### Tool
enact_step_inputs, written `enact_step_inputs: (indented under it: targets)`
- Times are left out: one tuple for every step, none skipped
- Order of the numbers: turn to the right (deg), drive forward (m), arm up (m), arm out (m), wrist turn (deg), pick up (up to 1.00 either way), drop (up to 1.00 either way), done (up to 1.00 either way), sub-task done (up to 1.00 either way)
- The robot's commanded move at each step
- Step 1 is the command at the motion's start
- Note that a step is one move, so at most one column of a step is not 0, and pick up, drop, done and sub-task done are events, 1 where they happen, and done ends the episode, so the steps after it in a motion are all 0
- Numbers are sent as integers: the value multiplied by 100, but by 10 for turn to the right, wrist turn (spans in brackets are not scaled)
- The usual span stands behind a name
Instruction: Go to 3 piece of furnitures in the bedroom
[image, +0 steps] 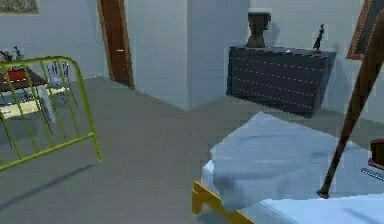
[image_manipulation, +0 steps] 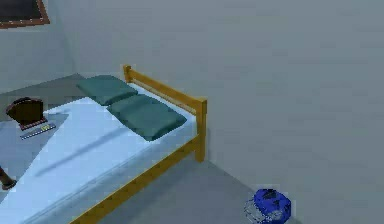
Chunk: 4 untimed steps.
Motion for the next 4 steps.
enact_step_inputs:
  targets:
    - [-240, 0, 0, 0, 0, 0, 0, 0, 0]
    - [0, 100, 0, 0, 0, 0, 0, 0, 0]
    - [-120, 0, 0, 0, 0, 0, 0, 0, 0]
    - [0, 15, 0, 0, 0, 0, 0, 0, 0]
